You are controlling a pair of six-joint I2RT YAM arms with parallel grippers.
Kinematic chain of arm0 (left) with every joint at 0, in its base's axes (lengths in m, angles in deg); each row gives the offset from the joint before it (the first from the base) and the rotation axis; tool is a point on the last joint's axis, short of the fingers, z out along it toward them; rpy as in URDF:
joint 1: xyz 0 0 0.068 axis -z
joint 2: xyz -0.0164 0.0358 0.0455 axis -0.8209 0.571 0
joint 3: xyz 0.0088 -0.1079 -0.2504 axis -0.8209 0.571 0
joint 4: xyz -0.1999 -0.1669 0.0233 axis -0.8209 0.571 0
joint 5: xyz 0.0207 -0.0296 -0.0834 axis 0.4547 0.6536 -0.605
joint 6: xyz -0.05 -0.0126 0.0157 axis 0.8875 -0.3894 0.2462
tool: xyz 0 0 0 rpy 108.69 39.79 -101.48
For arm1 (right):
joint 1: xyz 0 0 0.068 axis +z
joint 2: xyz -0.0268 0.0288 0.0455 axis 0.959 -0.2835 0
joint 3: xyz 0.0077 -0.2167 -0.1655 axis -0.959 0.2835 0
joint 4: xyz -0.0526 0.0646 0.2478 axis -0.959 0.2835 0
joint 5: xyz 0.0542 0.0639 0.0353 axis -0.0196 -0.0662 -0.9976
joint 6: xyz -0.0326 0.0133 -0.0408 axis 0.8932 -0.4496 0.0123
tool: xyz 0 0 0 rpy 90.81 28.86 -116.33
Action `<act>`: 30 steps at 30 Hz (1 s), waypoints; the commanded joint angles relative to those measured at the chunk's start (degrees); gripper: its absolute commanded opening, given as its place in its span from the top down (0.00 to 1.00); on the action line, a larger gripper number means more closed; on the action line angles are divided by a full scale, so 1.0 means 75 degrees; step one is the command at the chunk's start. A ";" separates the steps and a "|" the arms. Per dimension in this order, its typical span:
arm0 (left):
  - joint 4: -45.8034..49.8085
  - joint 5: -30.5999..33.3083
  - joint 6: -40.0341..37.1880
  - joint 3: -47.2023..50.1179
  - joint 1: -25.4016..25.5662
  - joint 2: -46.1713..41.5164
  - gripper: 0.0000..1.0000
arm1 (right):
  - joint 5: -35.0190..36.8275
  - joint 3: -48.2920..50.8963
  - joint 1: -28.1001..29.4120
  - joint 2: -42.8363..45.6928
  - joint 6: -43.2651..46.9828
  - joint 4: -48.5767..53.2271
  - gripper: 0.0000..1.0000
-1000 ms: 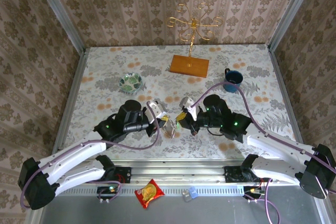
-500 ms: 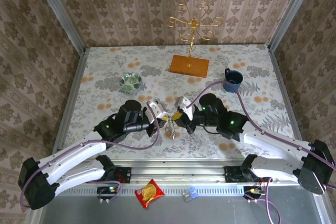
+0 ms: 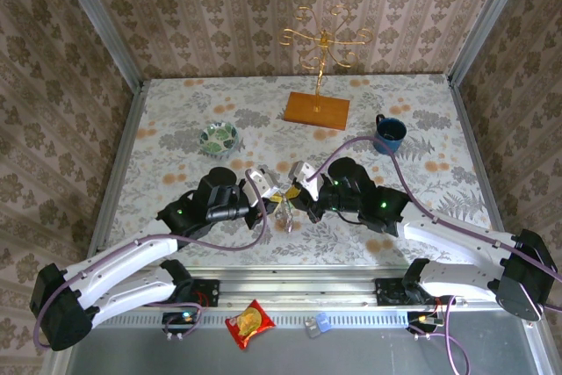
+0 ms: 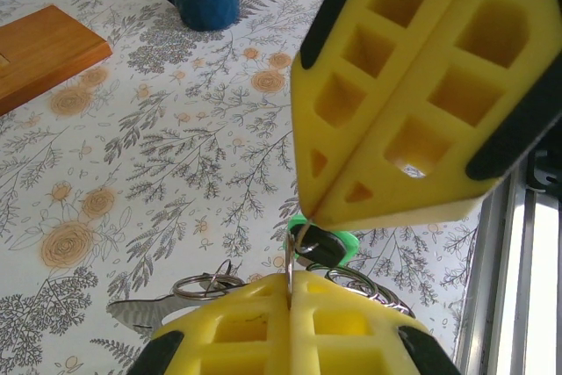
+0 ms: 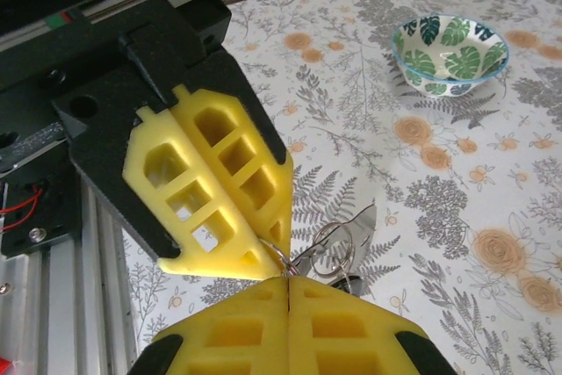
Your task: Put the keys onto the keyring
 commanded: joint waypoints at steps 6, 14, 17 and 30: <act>-0.0301 -0.0170 0.0122 -0.0270 0.0068 -0.0003 1.00 | 0.0145 -0.0194 0.0107 0.0044 0.0228 -0.0322 1.00; -0.0301 -0.0203 0.0147 -0.0281 0.0063 0.0028 1.00 | 0.0376 -0.0208 0.0221 0.0021 0.0400 -0.0302 1.00; -0.0313 -0.0231 0.0155 -0.0278 0.0074 0.0036 1.00 | 0.0520 -0.0218 0.0248 -0.0003 0.0445 -0.0303 1.00; -0.0322 -0.0336 0.0216 -0.0283 0.0086 0.0063 1.00 | 0.0719 -0.0275 0.0327 -0.0177 0.0638 -0.0339 1.00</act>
